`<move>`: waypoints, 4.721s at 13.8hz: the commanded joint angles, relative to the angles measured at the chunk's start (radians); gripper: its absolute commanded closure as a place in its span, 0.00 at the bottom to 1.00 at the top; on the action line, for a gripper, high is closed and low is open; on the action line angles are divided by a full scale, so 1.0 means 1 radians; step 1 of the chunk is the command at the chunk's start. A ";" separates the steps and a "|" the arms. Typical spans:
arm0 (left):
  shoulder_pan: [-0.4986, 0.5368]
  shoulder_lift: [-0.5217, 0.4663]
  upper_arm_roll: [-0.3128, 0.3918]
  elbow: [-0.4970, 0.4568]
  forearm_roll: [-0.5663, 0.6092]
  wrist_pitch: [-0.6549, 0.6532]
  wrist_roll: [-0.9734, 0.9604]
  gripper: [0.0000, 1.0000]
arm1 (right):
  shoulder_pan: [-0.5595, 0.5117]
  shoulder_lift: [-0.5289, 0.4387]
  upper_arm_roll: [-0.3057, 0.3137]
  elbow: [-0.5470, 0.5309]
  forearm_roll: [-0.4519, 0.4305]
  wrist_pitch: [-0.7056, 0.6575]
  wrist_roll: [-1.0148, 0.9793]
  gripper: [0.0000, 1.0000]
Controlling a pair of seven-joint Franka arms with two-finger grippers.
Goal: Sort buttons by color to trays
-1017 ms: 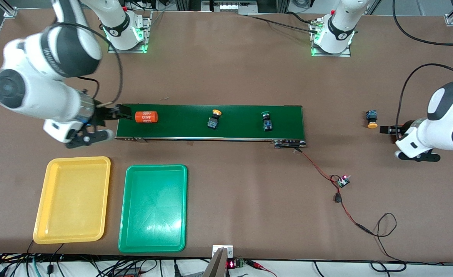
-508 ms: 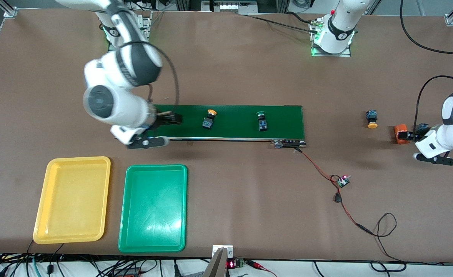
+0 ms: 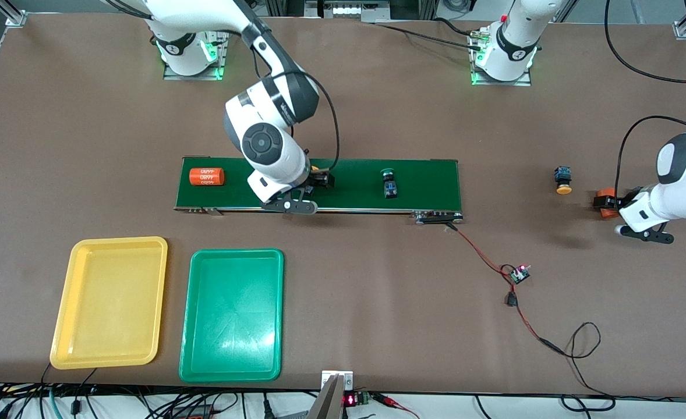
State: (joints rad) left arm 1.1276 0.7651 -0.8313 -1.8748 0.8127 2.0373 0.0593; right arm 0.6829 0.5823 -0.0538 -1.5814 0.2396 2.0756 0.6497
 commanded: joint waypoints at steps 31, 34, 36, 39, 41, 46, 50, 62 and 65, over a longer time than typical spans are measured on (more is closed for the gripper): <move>-0.636 0.022 -0.198 0.230 -0.417 -0.250 -0.694 0.94 | -0.069 -0.080 -0.017 -0.085 -0.014 -0.069 0.098 0.96; -0.751 0.022 -0.128 0.215 -0.417 -0.206 -0.778 0.94 | -0.124 -0.101 -0.047 -0.036 -0.016 -0.117 -0.031 0.96; -0.778 0.022 -0.126 0.192 -0.415 -0.203 -0.826 0.94 | -0.178 -0.099 -0.079 -0.005 -0.049 -0.121 -0.175 0.97; -0.790 0.025 -0.123 0.175 -0.412 -0.184 -0.843 0.92 | -0.319 -0.094 -0.080 0.004 -0.098 -0.121 -0.486 0.97; -0.798 0.026 -0.105 0.151 -0.412 -0.145 -0.863 0.89 | -0.414 -0.091 -0.080 0.004 -0.115 -0.121 -0.708 0.97; -0.802 0.030 -0.098 0.147 -0.414 -0.144 -0.874 0.00 | -0.616 -0.038 -0.080 0.006 -0.204 -0.108 -1.229 0.97; -0.764 -0.016 -0.112 0.187 -0.418 -0.207 -0.872 0.00 | -0.715 0.040 -0.080 0.017 -0.206 0.107 -1.713 0.97; -0.517 -0.018 -0.206 0.375 -0.415 -0.459 -0.704 0.00 | -0.717 0.199 -0.069 0.029 -0.096 0.394 -2.316 0.24; -0.407 -0.017 -0.198 0.358 -0.326 -0.494 -0.528 0.00 | -0.703 0.144 -0.070 0.026 -0.040 0.295 -2.233 0.00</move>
State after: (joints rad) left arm 0.6425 0.7546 -1.0241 -1.4999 0.4332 1.5660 -0.5910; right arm -0.0229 0.7703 -0.1303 -1.5596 0.1758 2.4431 -1.6396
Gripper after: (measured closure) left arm 0.000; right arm 0.300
